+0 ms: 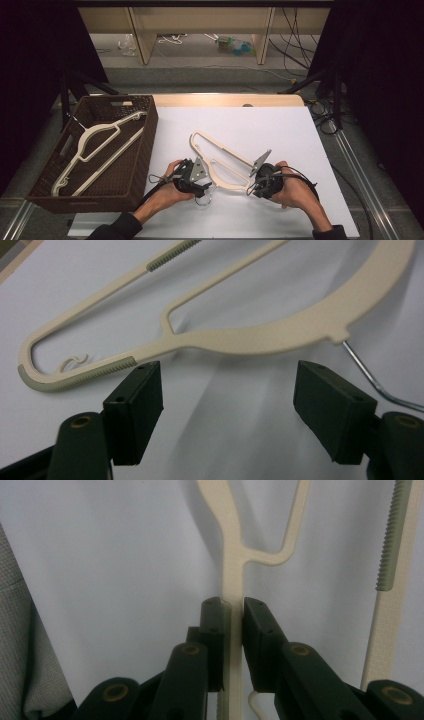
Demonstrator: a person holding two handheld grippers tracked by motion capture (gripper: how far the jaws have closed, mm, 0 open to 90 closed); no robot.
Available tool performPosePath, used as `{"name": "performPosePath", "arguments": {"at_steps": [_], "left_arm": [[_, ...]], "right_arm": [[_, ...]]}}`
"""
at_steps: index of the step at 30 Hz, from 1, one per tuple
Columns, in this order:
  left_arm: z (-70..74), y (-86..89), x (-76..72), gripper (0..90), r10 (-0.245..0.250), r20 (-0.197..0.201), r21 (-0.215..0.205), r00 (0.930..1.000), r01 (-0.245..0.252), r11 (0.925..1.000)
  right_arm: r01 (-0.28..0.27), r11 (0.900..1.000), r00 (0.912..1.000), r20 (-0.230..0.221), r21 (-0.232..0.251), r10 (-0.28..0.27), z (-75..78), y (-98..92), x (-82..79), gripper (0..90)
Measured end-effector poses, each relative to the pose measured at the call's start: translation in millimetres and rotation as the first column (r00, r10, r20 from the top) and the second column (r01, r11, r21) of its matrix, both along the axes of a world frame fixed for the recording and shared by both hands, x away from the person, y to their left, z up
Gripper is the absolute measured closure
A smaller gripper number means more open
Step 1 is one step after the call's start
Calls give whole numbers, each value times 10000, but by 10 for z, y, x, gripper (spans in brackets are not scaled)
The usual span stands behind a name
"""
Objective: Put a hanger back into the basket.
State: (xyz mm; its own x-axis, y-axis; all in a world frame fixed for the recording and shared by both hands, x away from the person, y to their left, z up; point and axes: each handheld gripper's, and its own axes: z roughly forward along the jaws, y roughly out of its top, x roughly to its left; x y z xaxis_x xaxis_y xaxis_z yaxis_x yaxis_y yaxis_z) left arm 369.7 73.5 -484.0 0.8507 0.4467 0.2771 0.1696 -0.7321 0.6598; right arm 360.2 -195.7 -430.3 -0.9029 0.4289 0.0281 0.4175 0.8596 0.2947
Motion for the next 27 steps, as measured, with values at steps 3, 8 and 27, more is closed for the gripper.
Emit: {"name": "performPosePath", "arguments": {"at_steps": [3,8,27], "left_arm": [[-27,-13,16,282,17,44,96,10000,-17,10000],[-34,-44,26,287,-72,178,198,9998,68,9998],[57,-174,-2,379,-1865,1161,-270,9756,1908,9813]], "right_arm": [[-24,10000,10000,4,4,24,12,-6,-2,801],[-36,10000,10000,1,-8,36,34,-6,-10,801],[-421,9982,9989,-177,429,428,55,-56,-26,799]]}}
